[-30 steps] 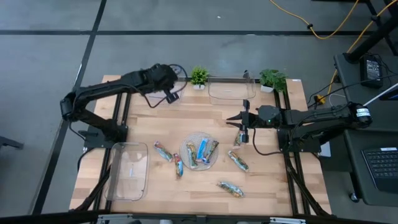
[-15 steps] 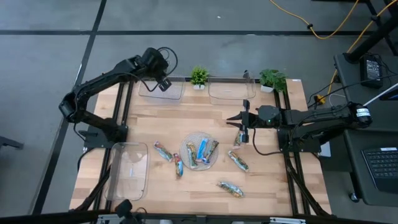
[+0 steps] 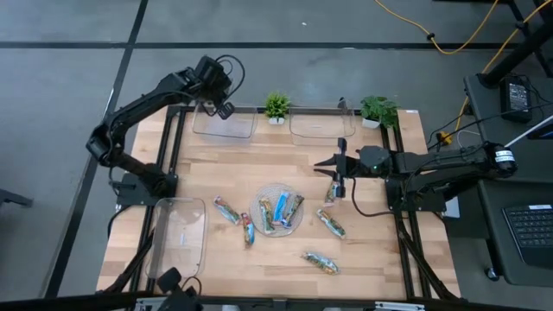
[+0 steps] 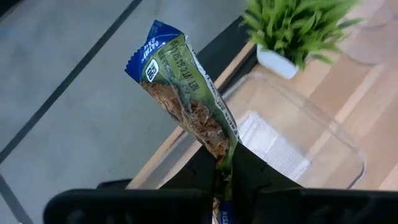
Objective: Pick and place Granola Bars by type
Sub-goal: Put the blue granola bar into the top left transparent bin
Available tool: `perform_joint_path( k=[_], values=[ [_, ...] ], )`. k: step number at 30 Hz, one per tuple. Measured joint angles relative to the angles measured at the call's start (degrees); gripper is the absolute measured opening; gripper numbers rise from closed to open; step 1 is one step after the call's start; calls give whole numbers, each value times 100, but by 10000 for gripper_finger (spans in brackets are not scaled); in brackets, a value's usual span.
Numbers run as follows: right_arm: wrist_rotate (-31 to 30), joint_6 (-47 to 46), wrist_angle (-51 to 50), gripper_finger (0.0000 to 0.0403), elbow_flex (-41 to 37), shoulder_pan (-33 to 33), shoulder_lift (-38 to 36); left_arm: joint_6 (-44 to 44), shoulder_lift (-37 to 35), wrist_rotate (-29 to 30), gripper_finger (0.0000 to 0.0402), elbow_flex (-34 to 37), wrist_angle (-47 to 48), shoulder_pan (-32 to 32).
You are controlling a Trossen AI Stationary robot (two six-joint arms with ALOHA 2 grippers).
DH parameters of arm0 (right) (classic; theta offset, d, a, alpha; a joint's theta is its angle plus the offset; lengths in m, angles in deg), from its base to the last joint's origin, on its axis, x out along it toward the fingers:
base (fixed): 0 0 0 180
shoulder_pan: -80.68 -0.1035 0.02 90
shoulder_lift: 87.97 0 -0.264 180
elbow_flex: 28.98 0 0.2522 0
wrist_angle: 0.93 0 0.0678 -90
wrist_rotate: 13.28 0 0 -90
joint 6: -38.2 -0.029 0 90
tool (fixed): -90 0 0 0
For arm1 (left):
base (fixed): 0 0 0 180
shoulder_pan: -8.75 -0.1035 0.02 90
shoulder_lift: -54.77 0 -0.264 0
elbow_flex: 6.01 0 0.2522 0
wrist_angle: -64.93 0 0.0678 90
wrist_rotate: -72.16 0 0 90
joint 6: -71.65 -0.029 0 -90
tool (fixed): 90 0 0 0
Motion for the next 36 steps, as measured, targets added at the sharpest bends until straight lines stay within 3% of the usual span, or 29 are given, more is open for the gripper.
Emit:
perform_joint_path(
  k=[20,30,36],
  values=[
    [-2,-139,-62,67,-2,2,0,-29,1671,-153,15,-226,110,-35],
    [-2,-170,-262,67,-2,0,2,17,1943,-180,15,-218,327,37],
    [-2,-165,-275,67,-2,2,2,23,1953,-180,15,260,310,172]
  ],
)
